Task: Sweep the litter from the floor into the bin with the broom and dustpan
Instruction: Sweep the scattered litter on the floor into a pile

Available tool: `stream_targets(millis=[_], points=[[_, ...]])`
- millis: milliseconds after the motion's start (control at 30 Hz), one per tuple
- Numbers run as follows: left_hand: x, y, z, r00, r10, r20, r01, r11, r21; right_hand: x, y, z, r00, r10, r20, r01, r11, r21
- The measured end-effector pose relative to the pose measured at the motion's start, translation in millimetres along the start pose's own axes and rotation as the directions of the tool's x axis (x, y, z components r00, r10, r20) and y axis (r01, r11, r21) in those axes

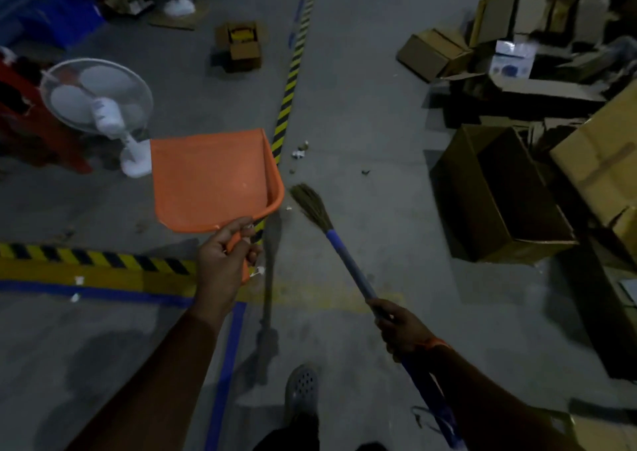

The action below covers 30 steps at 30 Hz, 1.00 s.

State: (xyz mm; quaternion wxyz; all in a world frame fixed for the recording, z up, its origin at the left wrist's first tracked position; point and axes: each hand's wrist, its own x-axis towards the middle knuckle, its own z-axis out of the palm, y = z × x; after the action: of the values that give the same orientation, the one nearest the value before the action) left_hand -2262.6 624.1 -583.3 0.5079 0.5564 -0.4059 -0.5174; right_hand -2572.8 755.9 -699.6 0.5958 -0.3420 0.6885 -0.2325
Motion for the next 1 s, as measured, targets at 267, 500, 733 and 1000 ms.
stream_targets(millis=[267,500,733,1000], points=[[127.3,5.3,101.9,0.999,-0.006,0.042,0.007,1.000,-0.010,109.5,-52.7,-114.7,0.987,0.058,-0.152,-0.054,0.998,0.032],[234.6,-42.9,195.9,0.998,-0.004,-0.064,0.006,1.000,0.023,286.5,-75.4,-220.0,0.972,0.087,-0.218,-0.087,0.996,0.008],[328.1,-86.9,266.8,0.981,0.002,-0.194,-0.002,1.000,-0.002,422.9,-76.6,-259.7,0.984,0.115,-0.136,-0.119,0.993,-0.019],[364.4,-94.3,255.9,0.962,-0.046,-0.267,0.063,0.997,0.052,423.2,-86.9,-229.3,0.975,0.165,0.149,-0.089,0.903,-0.420]])
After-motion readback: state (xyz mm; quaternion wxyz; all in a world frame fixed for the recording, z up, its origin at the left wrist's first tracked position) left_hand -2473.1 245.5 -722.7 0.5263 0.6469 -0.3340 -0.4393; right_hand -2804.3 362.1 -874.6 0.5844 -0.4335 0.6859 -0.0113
